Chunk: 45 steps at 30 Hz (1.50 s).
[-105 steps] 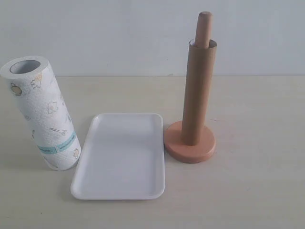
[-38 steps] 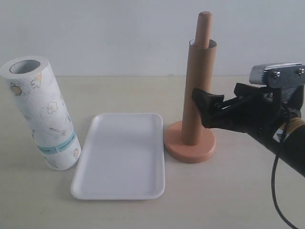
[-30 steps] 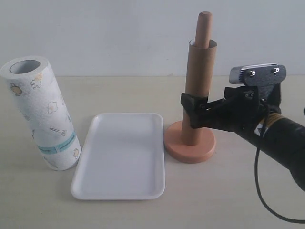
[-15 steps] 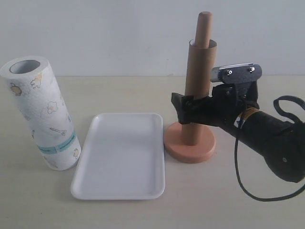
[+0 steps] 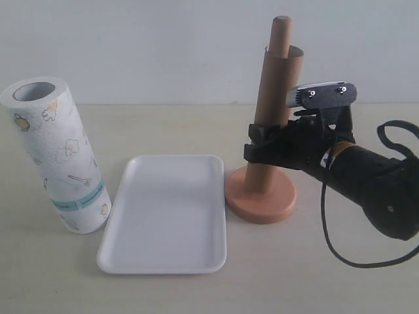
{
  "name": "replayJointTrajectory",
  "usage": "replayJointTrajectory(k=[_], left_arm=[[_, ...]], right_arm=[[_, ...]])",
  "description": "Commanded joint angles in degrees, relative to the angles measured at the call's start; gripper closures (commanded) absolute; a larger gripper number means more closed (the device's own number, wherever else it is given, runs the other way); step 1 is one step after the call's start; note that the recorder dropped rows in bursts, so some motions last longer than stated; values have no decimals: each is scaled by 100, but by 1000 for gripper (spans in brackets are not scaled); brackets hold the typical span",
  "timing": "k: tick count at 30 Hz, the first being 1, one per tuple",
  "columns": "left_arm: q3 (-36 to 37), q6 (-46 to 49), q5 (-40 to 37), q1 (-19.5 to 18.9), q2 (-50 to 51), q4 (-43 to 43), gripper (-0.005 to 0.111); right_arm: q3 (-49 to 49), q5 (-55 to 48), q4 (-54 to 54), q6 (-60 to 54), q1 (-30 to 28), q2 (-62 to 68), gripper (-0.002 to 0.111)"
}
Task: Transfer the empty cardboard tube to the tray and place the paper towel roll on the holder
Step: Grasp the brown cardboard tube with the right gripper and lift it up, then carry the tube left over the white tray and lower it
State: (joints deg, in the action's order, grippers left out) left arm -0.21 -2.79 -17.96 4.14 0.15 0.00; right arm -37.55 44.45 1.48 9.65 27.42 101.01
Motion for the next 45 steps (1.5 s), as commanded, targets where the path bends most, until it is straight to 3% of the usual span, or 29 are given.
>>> replayJointTrajectory(k=[1, 15, 22, 26, 30, 36, 38, 42, 45], left_arm=[[21, 37, -15, -9, -15, -48, 103], [21, 37, -15, -9, -15, -48, 103], [21, 37, -15, -9, -15, -48, 103], [21, 37, -15, -9, -15, -48, 103], [21, 37, -15, -9, -15, -48, 103], [21, 37, -15, -9, -15, -48, 103], [21, 37, -15, -9, -15, -48, 103], [21, 37, -15, -9, -15, -48, 103], [21, 37, -15, -9, -15, -48, 103]], right_arm=[[-23, -77, 144, 25, 6, -429, 108], [-36, -742, 170, -455, 6, -2647, 108], [-97, -1254, 156, -505, 6, -4418, 108], [-1146, -3547, 774, -505, 106, -5199, 108], [-1887, -3929, 679, 160, 135, -5521, 108], [-3174, -5968, 665, 170, 933, -5218, 108], [-3610, -6532, 656, 170, 1526, -4910, 108], [-4280, -7317, 641, 181, 2353, -4166, 108], [-4770, -7909, 611, 303, 2620, -3400, 109]])
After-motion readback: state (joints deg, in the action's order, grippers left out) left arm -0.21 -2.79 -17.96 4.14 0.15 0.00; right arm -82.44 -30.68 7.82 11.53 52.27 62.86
